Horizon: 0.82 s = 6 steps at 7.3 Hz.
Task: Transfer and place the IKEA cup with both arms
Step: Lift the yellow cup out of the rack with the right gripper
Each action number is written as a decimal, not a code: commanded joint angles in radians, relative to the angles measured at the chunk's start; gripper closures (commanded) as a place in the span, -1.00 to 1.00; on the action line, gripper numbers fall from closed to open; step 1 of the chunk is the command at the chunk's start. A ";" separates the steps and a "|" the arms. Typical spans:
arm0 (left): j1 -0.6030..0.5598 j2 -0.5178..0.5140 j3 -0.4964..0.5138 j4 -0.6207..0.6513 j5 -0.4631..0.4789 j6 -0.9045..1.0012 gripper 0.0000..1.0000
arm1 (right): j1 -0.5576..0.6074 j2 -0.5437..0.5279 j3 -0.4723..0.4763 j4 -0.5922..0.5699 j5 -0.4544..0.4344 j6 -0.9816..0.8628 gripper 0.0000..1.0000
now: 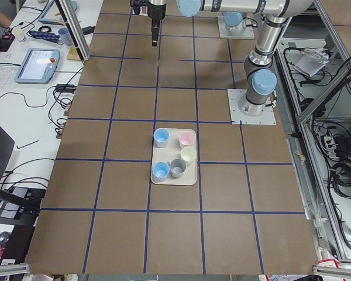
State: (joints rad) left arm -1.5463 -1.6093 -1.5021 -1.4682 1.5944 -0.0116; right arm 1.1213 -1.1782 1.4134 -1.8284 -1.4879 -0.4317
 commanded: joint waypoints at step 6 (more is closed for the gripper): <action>0.121 0.029 -0.009 -0.020 -0.623 -0.059 -1.00 | 0.032 -0.185 -0.116 0.456 0.308 -0.018 0.61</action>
State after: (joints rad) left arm -1.4643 -1.5841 -1.5064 -1.4832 1.1645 -0.0468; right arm 1.1368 -1.3185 1.3040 -1.4841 -1.3589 -0.4473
